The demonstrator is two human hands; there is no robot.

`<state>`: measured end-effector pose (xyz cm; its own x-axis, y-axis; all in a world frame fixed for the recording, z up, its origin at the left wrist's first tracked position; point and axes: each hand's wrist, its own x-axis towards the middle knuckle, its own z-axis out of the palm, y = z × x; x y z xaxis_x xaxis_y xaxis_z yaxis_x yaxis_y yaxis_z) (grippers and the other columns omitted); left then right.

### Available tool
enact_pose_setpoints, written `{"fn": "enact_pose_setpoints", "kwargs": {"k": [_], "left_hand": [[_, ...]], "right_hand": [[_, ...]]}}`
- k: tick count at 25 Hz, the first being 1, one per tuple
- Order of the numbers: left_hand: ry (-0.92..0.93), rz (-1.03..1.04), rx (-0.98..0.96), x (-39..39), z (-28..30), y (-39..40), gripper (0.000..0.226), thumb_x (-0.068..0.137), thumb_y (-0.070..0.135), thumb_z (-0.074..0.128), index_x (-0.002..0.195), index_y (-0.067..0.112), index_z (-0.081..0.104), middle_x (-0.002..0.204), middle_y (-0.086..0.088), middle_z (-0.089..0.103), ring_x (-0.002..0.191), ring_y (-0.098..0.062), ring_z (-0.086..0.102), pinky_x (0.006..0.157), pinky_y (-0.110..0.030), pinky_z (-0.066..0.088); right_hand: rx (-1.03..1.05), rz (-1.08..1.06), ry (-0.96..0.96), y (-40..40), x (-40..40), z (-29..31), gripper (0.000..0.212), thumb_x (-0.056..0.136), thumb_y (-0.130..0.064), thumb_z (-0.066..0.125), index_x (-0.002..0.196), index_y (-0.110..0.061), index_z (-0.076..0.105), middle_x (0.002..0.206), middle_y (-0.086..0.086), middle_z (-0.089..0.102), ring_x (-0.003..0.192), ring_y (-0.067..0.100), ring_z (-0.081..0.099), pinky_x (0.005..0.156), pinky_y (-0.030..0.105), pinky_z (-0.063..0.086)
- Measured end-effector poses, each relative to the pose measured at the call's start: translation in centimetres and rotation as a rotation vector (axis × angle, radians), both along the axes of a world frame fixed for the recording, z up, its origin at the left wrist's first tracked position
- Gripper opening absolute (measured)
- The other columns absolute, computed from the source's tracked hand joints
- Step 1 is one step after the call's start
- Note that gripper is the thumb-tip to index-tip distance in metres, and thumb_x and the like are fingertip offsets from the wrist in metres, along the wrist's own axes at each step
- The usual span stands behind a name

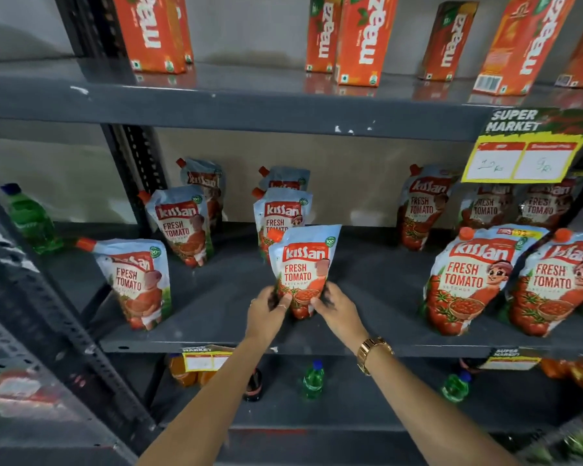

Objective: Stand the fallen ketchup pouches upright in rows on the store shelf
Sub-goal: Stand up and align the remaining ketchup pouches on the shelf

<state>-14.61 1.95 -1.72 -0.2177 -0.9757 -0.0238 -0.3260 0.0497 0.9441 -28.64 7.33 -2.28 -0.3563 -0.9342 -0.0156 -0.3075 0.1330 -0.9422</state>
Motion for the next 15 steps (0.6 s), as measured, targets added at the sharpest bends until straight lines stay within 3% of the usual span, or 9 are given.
{"fn": "enact_pose_setpoints", "kwargs": {"k": [8,15], "left_hand": [[0.012,0.018,0.044,4.5,-0.4,-1.1,0.032,0.088,0.020,0.058,0.116,0.004,0.055,0.116,-0.015,0.065,0.097,-0.019,0.057,0.085,-0.027,0.043],[-0.053,-0.053,0.061,4.5,-0.6,-1.4,0.033,0.089,0.021,0.056,0.119,0.009,0.052,0.122,-0.011,0.063,0.112,-0.025,0.057,0.092,-0.031,0.042]], "right_hand": [[-0.025,0.007,0.038,-1.0,4.4,-0.1,0.038,0.087,-0.017,0.059,0.123,-0.009,0.050,0.121,0.009,0.063,0.113,0.019,0.060,0.091,0.026,0.048],[-0.008,-0.146,0.070,-1.1,4.8,-0.9,0.030,0.084,-0.021,0.062,0.112,-0.011,0.056,0.104,0.007,0.072,0.098,0.017,0.067,0.089,0.034,0.054]]}}
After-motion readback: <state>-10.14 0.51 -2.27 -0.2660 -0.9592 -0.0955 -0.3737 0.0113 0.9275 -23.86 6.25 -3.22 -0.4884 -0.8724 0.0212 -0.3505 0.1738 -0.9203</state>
